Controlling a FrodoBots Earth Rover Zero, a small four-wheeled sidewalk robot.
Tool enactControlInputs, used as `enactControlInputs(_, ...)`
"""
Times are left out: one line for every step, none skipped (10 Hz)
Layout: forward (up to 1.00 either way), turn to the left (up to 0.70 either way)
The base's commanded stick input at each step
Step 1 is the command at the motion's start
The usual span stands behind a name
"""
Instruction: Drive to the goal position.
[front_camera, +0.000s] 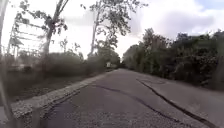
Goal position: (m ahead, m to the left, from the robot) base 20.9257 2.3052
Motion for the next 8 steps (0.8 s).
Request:
enactControlInputs(0.7, 0.0)
enactControlInputs(0.7, 0.0)
enactControlInputs(0.7, 0.0)
enactControlInputs(0.7, 0.0)
enactControlInputs(0.7, 0.0)
enactControlInputs(0.7, 0.0)
enactControlInputs(0.7, 0.0)
enactControlInputs(0.7, 0.0)
